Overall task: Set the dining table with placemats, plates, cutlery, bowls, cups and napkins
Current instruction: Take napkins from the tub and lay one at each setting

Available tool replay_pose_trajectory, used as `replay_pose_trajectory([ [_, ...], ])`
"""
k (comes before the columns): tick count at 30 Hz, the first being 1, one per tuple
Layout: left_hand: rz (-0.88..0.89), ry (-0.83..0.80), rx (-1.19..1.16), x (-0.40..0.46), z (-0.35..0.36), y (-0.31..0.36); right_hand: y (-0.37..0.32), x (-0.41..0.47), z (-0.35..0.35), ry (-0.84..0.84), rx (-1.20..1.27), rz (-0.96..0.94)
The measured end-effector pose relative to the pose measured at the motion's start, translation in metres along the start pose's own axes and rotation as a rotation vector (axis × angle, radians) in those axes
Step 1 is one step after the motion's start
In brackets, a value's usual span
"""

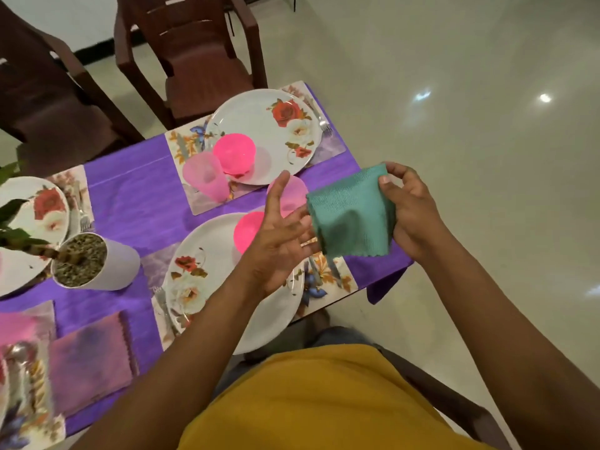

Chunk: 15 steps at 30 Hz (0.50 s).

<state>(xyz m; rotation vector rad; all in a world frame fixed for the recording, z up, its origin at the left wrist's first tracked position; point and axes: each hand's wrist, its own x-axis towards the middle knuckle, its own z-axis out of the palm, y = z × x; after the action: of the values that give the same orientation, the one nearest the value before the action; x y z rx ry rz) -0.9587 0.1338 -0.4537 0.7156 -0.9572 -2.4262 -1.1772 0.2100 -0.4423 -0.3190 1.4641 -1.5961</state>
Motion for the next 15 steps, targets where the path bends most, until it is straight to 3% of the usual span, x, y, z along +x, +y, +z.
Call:
replay_pose_trajectory([
  [9, 0.035, 0.215, 0.537, 0.03, 0.022, -0.052, 0.005, 0.014, -0.064, -0.131, -0.254, 0.131],
  [15, -0.003, 0.281, 0.805, 0.047, 0.011, -0.098, 0.033, 0.03, -0.082, -0.209, -0.954, 0.105],
])
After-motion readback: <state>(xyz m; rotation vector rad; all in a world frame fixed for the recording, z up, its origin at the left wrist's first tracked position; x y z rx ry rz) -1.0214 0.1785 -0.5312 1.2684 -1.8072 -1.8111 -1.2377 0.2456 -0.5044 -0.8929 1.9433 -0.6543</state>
